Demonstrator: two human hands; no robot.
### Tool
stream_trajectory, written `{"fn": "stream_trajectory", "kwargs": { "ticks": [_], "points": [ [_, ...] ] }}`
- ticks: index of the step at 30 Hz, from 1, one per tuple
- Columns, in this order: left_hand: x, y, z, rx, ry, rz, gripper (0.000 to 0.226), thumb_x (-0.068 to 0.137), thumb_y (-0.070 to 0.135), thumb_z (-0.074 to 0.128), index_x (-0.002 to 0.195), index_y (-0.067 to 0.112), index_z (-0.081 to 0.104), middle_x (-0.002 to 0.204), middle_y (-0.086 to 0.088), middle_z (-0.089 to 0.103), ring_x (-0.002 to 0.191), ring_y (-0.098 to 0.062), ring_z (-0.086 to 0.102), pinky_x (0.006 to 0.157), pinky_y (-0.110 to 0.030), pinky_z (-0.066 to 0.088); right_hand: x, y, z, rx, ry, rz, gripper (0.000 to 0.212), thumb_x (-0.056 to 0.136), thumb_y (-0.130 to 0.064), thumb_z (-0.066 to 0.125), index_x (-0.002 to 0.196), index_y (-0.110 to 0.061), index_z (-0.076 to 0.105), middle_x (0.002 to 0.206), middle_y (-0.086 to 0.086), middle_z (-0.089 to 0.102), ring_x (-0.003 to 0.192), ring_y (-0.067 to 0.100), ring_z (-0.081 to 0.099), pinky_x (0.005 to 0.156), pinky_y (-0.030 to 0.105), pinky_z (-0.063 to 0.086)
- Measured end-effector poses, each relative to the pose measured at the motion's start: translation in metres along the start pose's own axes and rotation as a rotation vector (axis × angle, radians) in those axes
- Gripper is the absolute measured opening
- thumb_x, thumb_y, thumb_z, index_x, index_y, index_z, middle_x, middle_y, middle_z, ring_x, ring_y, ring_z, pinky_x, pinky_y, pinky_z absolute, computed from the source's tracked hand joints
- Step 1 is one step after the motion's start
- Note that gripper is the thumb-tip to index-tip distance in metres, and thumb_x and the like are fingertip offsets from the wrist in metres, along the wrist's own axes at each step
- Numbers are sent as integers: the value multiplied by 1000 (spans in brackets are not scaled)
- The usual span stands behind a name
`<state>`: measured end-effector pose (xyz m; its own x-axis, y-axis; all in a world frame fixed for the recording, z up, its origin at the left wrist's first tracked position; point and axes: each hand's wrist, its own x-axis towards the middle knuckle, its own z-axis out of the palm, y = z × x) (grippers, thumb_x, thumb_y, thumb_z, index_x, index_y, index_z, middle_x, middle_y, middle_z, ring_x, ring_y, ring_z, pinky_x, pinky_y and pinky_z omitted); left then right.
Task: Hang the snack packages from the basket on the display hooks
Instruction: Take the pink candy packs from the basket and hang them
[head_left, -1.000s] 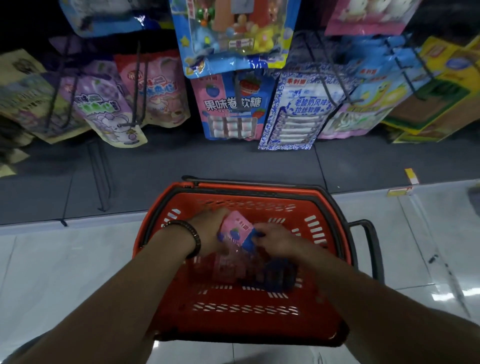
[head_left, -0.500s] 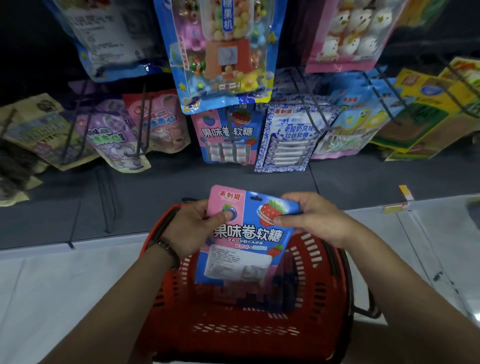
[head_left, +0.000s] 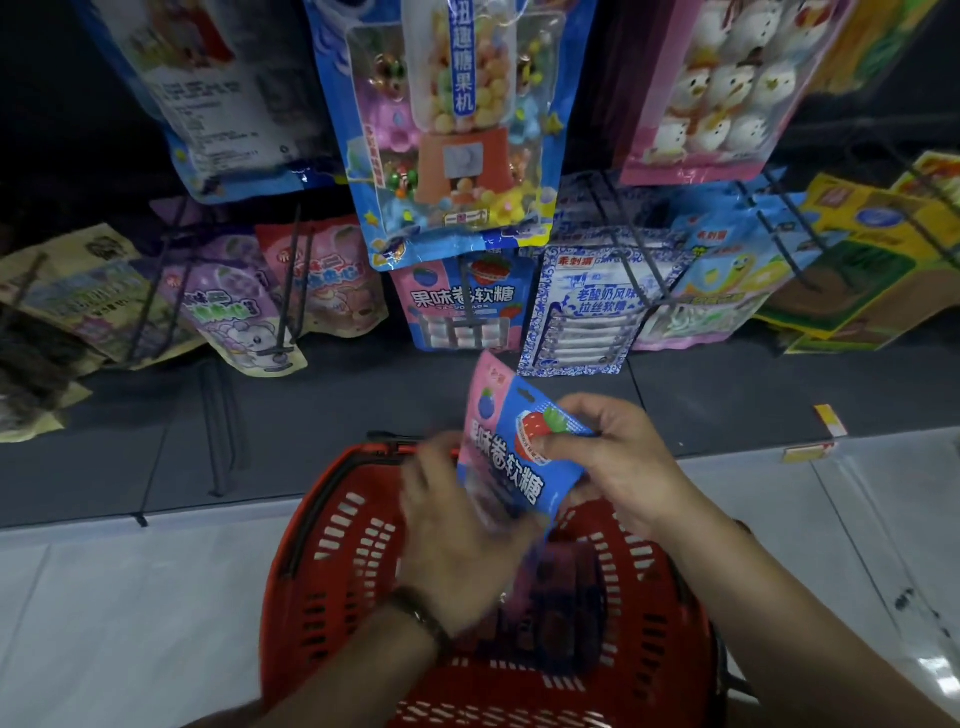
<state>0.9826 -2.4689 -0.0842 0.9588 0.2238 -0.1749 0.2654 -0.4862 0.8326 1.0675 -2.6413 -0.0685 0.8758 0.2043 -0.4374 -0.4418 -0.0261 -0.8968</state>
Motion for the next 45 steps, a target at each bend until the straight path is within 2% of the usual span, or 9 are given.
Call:
{"fn": "stream_trajectory", "kwargs": {
  "ticks": [3,7,13,16,19,25,30,35,45],
  "points": [
    [-17,5,13,-215,-246,33,97,62,39,96,140,39,38,137,16,56,128,-5,58,104,-27,51,-7,1,13,48,34,-34,12,90,6,74,99,0,70,85,19,74,60,24,73,44,32,58],
    [7,3,-5,-203,-120,68,37,96,14,72,128,30,61,117,23,73,108,5,68,92,-19,52,-12,-2,26,167,-92,-16,18,105,-17,60,94,-7,70,89,23,78,76,37,77,62,36,63],
    [34,-5,-33,-394,-169,-154,17,103,20,62,104,25,78,98,11,82,94,-5,77,76,-13,56,20,9,-2,-296,391,-175,18,92,-25,81,102,-20,67,89,2,74,75,15,70,76,36,58],
    [43,-7,-43,-426,-183,-183,19,103,20,62,111,15,78,102,2,82,93,-10,78,72,-14,57,29,13,-6,-204,326,-84,38,89,-29,84,120,-20,65,108,5,72,96,21,74,86,42,63],
    [52,-10,-46,-458,-152,-182,20,101,21,65,116,14,76,105,-2,82,98,-15,78,83,-28,62,30,14,-2,-116,274,-182,3,97,-20,77,95,-19,74,95,21,75,90,41,75,87,55,63],
    [54,4,-48,-505,36,14,18,99,11,68,114,13,78,103,9,82,99,-4,76,81,-16,57,25,-2,7,-14,352,-462,28,100,-7,71,80,-27,68,73,4,65,76,23,60,75,40,49],
    [59,6,-60,-250,347,283,17,90,21,80,100,36,80,99,3,73,101,-29,67,88,-49,54,20,-16,12,8,319,-606,28,100,-1,67,93,-27,70,79,-8,74,72,13,67,70,25,56],
    [60,17,-71,-200,430,470,27,85,-3,80,101,19,79,102,-3,74,103,-12,69,92,-22,52,14,-23,20,21,273,-702,22,102,4,63,100,-17,71,106,7,80,104,29,75,94,48,61],
    [95,-10,-51,-489,172,-45,19,106,29,58,106,28,77,95,7,80,82,-11,70,86,-44,61,40,-8,35,-130,350,-480,35,103,-16,67,83,-45,68,88,5,77,93,36,76,90,61,59]
  ]
}}
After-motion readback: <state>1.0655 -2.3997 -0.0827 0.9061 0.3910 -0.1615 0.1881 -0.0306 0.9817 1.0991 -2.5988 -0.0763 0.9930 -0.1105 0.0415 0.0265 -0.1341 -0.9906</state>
